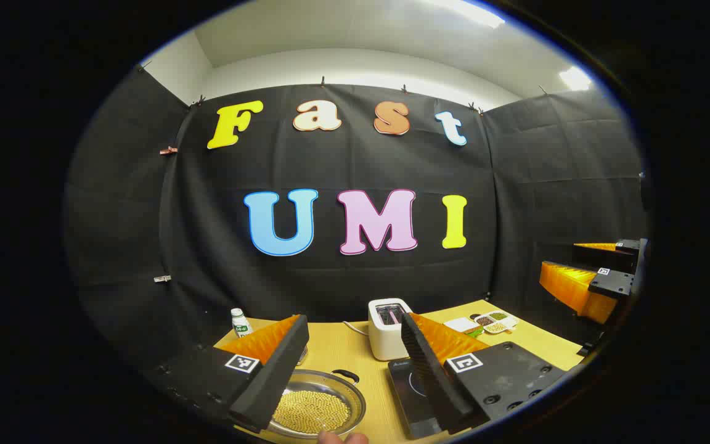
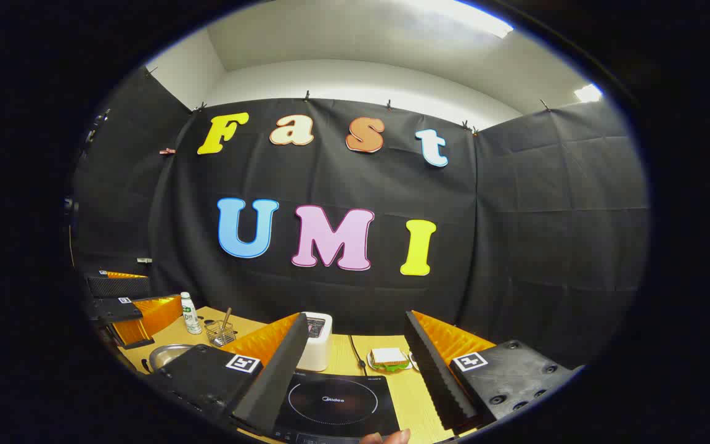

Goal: First push the handle of the pot to place it horizontally, then grasp the pot with both hands and set it on the induction cooktop.

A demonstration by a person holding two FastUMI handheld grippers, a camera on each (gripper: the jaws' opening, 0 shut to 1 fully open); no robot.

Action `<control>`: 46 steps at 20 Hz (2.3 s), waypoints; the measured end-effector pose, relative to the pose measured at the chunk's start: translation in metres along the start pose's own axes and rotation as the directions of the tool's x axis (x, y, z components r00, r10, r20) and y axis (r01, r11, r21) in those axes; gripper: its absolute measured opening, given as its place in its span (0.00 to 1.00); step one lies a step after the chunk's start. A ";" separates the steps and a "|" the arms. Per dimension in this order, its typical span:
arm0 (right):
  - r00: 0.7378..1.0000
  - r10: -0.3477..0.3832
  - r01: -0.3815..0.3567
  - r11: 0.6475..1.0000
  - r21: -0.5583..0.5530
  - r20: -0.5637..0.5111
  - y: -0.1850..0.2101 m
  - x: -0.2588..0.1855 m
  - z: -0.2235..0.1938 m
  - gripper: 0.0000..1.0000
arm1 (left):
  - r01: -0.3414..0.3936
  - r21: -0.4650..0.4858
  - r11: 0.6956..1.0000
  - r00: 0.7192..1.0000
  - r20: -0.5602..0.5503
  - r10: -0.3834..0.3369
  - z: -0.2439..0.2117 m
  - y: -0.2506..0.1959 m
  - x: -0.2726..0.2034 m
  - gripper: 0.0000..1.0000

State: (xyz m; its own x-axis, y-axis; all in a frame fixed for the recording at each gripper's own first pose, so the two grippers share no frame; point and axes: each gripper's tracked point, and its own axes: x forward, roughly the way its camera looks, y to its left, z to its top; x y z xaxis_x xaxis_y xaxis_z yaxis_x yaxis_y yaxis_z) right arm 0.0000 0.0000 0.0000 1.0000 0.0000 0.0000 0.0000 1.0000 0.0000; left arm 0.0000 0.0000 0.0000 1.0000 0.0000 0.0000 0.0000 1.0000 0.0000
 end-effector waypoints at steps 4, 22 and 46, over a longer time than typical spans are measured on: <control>1.000 -0.007 0.007 1.000 -0.004 0.003 -0.003 0.002 0.000 0.97 | 0.001 0.004 1.000 1.000 0.001 -0.001 -0.001 -0.001 0.002 0.95; 1.000 0.008 -0.008 0.999 -0.038 0.010 0.001 0.007 0.001 0.97 | -0.016 -0.006 1.000 1.000 0.009 0.016 -0.002 0.009 0.003 0.74; 0.996 0.034 -0.042 0.994 -0.096 -0.082 0.022 0.005 -0.037 0.97 | 0.290 -0.172 0.941 0.590 -0.742 -0.317 -0.287 0.077 -0.110 0.05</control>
State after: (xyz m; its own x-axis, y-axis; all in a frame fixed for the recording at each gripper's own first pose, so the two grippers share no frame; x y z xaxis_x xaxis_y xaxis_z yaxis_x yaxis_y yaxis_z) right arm 0.0050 0.0224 -0.0374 0.9960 0.0344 -0.0820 -0.0423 0.9944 -0.0964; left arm -0.1099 0.0766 -0.2868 0.5900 -0.3175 -0.7424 0.2902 0.9414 -0.1719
